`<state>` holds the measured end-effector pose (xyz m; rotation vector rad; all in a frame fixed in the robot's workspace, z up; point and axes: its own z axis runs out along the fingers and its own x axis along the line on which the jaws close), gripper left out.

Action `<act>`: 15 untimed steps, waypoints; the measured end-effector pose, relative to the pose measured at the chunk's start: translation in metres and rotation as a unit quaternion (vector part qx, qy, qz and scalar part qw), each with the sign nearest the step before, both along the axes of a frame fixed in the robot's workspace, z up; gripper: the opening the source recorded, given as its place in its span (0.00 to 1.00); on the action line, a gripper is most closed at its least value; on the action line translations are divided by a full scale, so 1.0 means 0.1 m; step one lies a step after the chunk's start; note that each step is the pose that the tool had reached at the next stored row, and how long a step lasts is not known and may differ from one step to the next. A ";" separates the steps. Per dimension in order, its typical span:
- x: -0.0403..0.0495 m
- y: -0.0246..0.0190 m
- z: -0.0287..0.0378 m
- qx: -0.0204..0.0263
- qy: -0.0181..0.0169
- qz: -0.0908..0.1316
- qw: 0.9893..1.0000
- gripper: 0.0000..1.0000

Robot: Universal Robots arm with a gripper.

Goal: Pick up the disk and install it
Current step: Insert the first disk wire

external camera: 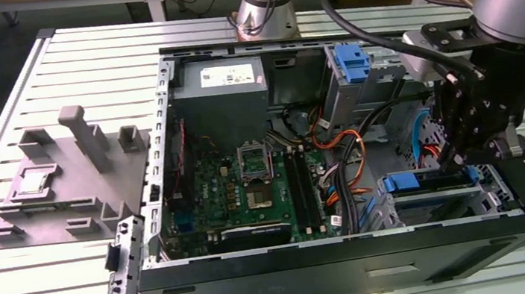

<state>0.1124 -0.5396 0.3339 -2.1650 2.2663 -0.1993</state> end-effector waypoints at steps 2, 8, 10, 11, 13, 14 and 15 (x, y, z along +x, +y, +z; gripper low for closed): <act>0.000 0.000 -0.005 0.000 0.000 -0.001 1.000 0.16; 0.000 -0.003 -0.031 0.001 0.000 -0.003 1.000 0.16; 0.000 -0.006 -0.046 0.002 0.000 -0.004 1.000 0.16; 0.000 -0.008 -0.054 0.002 0.000 -0.004 1.000 0.16; 0.000 -0.008 -0.055 0.002 0.000 -0.005 1.000 0.16; 0.000 -0.008 -0.055 0.002 0.000 -0.005 1.000 0.16; 0.000 -0.008 -0.055 0.002 0.000 -0.005 1.000 0.16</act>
